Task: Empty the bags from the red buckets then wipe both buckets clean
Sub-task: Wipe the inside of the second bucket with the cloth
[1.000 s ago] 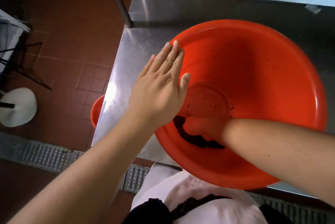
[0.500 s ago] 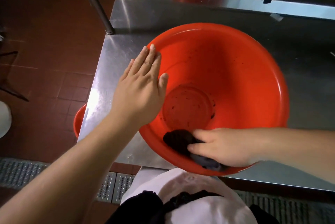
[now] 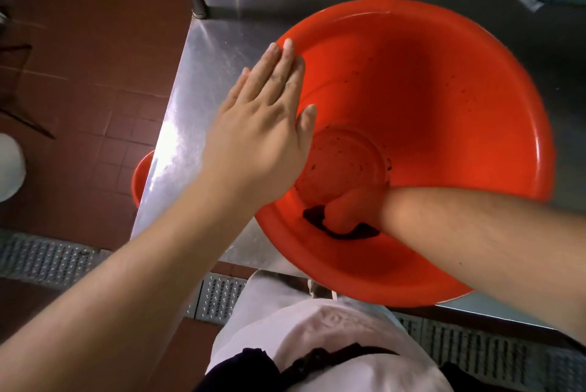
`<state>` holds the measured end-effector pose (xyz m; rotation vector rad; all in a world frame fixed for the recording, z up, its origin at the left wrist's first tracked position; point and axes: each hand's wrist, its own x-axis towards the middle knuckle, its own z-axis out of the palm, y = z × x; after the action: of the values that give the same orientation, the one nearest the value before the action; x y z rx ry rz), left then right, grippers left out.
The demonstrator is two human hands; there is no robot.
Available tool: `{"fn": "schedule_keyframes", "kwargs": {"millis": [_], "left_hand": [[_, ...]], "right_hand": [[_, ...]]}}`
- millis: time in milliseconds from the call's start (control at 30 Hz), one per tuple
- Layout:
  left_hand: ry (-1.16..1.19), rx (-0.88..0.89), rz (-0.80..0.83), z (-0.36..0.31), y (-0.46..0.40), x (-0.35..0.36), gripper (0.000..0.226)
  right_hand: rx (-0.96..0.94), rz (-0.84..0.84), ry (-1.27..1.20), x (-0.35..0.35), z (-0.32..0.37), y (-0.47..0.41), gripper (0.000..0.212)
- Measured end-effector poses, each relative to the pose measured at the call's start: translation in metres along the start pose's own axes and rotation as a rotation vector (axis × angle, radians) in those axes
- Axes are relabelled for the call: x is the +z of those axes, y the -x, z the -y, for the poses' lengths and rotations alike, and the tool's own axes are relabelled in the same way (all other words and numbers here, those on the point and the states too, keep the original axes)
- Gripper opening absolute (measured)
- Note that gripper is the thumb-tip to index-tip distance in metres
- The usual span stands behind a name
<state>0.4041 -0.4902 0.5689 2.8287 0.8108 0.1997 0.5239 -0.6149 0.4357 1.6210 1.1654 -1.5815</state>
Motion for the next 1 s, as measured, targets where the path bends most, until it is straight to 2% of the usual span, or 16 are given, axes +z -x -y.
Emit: {"fn": "schedule_keyframes", "kwargs": {"millis": [100,167,267,367,533,667,800,933,1000], "left_hand": [[-0.013,0.006,0.005,0.003,-0.002,0.0,0.064],[-0.028,0.014,0.004,0.004,-0.002,0.0,0.066],[-0.055,0.038,-0.017,0.003,0.001,0.002,0.066],[-0.047,0.051,-0.04,0.005,0.001,0.002,0.066],[-0.041,0.06,-0.038,0.008,-0.002,0.002,0.068],[-0.051,0.072,-0.048,0.004,-0.002,0.004,0.067],[-0.067,0.069,-0.044,0.003,-0.001,0.004,0.066],[-0.08,0.064,-0.042,0.003,-0.002,0.003,0.065],[-0.083,0.066,-0.047,0.003,-0.002,0.003,0.064]], "right_hand": [[0.002,0.038,-0.07,-0.003,0.005,0.01,0.043],[-0.006,-0.021,-0.075,-0.008,0.01,0.032,0.032],[-0.09,-0.124,-0.068,-0.004,0.018,0.084,0.046],[-0.159,-0.21,-0.117,0.011,0.008,0.148,0.025],[-0.115,-0.163,-0.081,0.012,-0.026,0.22,0.017],[-0.03,-0.082,0.047,0.011,-0.036,0.186,0.021],[-0.037,-0.01,0.283,0.01,-0.028,0.107,0.044],[-0.086,0.151,0.354,-0.004,-0.021,0.061,0.047],[-0.059,0.178,0.42,-0.008,-0.018,0.047,0.046]]}}
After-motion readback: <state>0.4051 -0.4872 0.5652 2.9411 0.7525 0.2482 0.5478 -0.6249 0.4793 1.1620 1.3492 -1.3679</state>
